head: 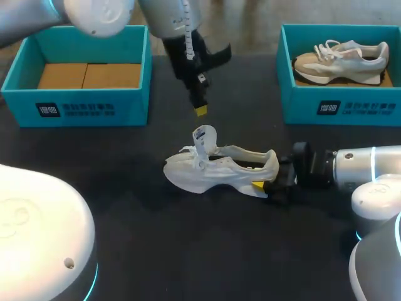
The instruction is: Take the shoe out of the shoebox, open the shoe tongue, remove and reinsert the insole, then place the shoe into the shoebox
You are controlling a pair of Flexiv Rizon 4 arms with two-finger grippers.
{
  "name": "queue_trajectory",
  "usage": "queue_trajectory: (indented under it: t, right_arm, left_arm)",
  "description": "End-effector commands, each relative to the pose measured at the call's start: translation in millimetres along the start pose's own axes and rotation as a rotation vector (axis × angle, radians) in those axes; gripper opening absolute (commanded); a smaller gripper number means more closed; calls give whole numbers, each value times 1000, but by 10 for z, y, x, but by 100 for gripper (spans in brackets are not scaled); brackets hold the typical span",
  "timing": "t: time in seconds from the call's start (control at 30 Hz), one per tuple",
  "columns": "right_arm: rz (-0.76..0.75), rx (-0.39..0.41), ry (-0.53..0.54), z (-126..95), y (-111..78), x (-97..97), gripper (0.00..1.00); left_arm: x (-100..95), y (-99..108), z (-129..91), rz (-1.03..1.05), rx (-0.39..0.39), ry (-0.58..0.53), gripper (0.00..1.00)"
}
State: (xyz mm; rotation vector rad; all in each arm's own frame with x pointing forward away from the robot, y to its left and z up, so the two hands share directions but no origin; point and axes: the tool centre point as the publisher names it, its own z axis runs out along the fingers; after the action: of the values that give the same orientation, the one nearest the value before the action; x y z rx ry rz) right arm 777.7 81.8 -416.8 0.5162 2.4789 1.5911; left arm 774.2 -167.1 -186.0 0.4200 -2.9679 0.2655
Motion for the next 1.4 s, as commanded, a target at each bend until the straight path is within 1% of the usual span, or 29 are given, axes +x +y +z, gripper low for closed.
queue_trajectory:
  t: [0.03, 0.07, 0.57, 0.6, 0.67, 0.7, 0.73, 0.77, 0.8, 0.83, 0.87, 0.9, 0.93, 0.97, 1.1, 1.2, 1.37, 1.4]
  right_arm:
    - [1, 4, -1, -1, 7, 2, 0]
    - [1, 4, -1, -1, 7, 2, 0]
    - [1, 4, -1, -1, 7, 2, 0]
    - [1, 4, -1, -1, 7, 2, 0]
    - [1, 4, -1, -1, 7, 2, 0]
    - [1, 4, -1, -1, 7, 2, 0]
    - [1, 4, -1, -1, 7, 2, 0]
    - [1, 4, -1, -1, 7, 2, 0]
    - [1, 4, -1, -1, 7, 2, 0]
    - [1, 4, -1, -1, 7, 2, 0]
    - [1, 4, -1, -1, 7, 2, 0]
    - [1, 4, -1, -1, 7, 2, 0]
    - [1, 4, -1, -1, 7, 2, 0]
    - [1, 4, -1, -1, 7, 2, 0]
    - [1, 4, -1, -1, 7, 2, 0]
    - [1, 4, -1, -1, 7, 2, 0]
    - [1, 4, -1, -1, 7, 2, 0]
    - [1, 4, -1, -1, 7, 2, 0]
  left_arm:
    - [-62, -55, 11, 232, -217, 23, 0]
    - [-81, -53, 29, 279, -245, 37, 0]
    - [-81, -53, 29, 279, -245, 37, 0]
    - [-85, -86, 62, 297, -235, 42, 0]
    - [-39, -156, 120, 374, -178, 24, 0]
    - [-29, -175, 144, 393, -181, 28, 0]
    - [0, -213, 200, 433, -170, 15, 0]
    - [7, -238, 241, 447, -155, 27, 0]
    - [10, -256, 273, 463, -159, 28, 0]
    - [28, -284, 339, 481, -156, 2, 0]
    - [34, -301, 379, 498, -146, 29, 0]
    - [42, -313, 406, 506, -151, 29, 0]
    - [54, -330, 459, 528, -146, 3, 0]
    - [53, -342, 492, 530, -147, 22, 0]
    - [32, -391, 597, 544, -135, 0, 0]
    - [-4, -416, 700, 543, -101, -5, 0]
    - [-51, -459, 907, 523, -109, -8, 0]
    - [-66, -459, 942, 520, -99, -5, 0]
